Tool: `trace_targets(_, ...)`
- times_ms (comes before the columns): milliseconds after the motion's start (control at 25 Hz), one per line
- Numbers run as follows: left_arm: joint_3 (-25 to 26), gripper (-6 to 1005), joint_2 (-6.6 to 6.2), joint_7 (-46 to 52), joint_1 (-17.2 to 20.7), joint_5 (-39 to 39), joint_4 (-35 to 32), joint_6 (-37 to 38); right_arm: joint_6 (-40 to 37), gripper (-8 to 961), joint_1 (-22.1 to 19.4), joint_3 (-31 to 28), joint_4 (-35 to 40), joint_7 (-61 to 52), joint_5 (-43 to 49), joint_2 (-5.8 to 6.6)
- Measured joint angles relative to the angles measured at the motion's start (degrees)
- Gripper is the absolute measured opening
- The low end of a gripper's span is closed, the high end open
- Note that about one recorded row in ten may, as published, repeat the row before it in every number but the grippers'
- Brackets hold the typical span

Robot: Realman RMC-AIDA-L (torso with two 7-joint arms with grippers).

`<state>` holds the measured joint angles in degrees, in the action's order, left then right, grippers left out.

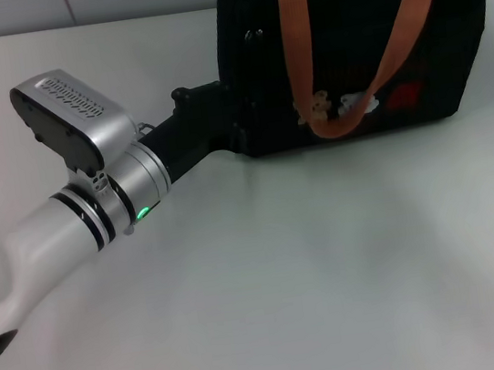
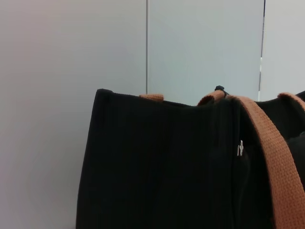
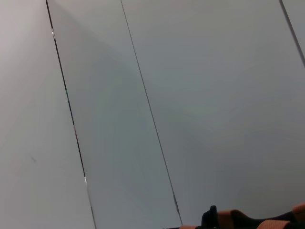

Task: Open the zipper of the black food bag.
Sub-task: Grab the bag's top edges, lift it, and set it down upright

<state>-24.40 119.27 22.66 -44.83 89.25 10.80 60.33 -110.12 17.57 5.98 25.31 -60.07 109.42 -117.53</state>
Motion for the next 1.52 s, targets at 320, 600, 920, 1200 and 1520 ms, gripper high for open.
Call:
trace_targets(320,-1.19,133,-0.27,5.01,4.80,0.02,-5.14,3.94,0.00,843,0.10,-0.25,0.00,0.00,0.04,-0.07)
trace_targets(600,-8.03,115,-0.71,18.17,13.83,0.05,-19.79,13.45,-0.01,844,-0.02,-0.27,0.00,-0.37,0.04,-0.07)
trace_targets(920,-13.98,113,-4.70,36.70,22.56,0.05,-39.50,29.54,0.00,843,0.23,-0.35,0.00,-0.43,0.04,-0.07)
trace_targets(1200,-14.87,110,-7.85,43.61,22.32,0.53,-50.11,37.59,-0.25,843,0.64,-0.36,0.00,-0.53,0.01,-0.07)
trace_targets(1520,-21.21,109,-4.53,50.12,20.59,7.14,-67.89,44.39,-0.03,844,0.23,-0.32,-1.03,-0.41,0.04,-0.13)
